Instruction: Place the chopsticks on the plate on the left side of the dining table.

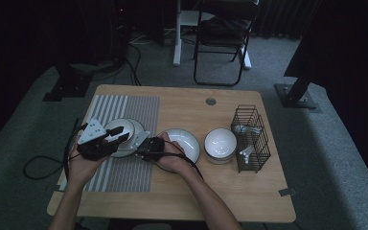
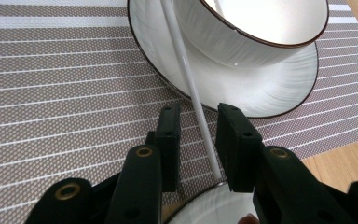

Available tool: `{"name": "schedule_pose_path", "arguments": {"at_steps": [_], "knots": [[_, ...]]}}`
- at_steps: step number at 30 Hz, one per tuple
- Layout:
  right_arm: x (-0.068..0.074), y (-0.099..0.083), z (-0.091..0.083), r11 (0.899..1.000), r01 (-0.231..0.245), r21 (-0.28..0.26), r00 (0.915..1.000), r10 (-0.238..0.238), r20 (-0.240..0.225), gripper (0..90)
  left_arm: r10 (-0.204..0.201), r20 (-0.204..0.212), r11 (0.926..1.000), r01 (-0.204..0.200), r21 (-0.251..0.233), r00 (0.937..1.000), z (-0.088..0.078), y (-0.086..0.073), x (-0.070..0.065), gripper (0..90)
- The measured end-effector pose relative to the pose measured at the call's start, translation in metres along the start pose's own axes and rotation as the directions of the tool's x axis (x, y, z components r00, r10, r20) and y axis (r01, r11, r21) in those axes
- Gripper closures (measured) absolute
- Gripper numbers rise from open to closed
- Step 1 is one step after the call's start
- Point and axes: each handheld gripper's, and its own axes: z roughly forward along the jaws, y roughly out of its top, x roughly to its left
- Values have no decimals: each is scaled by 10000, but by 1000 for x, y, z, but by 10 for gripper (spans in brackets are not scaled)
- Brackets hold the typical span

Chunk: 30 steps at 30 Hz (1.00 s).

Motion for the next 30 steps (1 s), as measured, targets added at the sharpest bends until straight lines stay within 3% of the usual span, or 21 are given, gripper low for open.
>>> {"name": "schedule_pose_path", "arguments": {"at_steps": [13, 24, 30], "knots": [[7, -22, -28, 9998, -59, -209, 10000, 59, 17, 690, 40, 150, 10000, -41, 74, 9999, 5, 1, -3, 662], [22, -59, -70, 9968, -468, -650, 9989, 460, -128, 648, 136, 582, 9999, -138, 36, 9982, 18, 7, -12, 654], [32, -84, -90, 9914, -932, -917, 9956, 921, -157, 637, 309, 802, 9995, -308, -25, 9963, 23, 13, -18, 650]]}}
